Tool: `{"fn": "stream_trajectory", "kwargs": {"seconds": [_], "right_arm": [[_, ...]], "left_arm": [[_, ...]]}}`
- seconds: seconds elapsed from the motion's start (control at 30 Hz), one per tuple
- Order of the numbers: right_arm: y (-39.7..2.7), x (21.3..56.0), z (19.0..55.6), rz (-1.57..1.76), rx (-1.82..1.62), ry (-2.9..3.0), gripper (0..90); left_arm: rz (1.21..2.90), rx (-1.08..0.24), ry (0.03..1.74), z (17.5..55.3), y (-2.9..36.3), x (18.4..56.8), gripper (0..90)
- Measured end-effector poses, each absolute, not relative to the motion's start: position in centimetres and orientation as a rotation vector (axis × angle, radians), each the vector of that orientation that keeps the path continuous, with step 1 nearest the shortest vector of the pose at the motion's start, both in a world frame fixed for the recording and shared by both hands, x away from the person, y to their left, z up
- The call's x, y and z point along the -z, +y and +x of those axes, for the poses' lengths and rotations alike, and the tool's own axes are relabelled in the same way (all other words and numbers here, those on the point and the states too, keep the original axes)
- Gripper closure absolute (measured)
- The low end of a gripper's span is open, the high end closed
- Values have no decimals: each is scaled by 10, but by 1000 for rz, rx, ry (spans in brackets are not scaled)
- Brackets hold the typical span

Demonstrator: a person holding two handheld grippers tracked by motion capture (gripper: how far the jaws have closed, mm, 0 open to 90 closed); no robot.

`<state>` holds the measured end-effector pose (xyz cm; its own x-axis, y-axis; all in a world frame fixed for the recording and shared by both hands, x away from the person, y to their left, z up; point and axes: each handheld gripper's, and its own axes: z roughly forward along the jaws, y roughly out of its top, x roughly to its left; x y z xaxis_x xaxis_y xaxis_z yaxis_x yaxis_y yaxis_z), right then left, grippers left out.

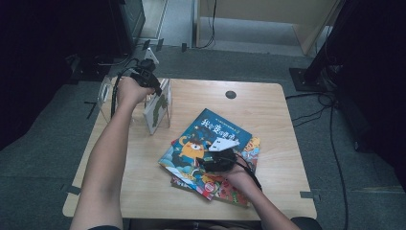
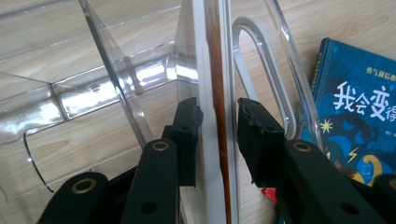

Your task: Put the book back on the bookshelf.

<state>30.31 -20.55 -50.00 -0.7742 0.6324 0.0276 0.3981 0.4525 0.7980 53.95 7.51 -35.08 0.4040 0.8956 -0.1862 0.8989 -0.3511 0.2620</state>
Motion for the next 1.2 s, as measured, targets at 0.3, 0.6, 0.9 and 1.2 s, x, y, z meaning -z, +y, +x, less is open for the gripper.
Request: {"fn": "stream_trajectory", "kwargs": {"seconds": [0.3,0.6,0.9,1.2], "right_arm": [[-205,500,303,885,-1227,2432,360],[-205,500,303,887,-1229,2432,361],[-206,500,303,888,-1227,2432,361],[-207,500,303,889,-1232,2432,360]], "left_arm": [[2301,10,1533,534,83,338,665],[2293,9,1480,525,86,325,651],[2290,6,1416,509,85,319,640],[2275,-9,1372,487,89,317,636]]}}
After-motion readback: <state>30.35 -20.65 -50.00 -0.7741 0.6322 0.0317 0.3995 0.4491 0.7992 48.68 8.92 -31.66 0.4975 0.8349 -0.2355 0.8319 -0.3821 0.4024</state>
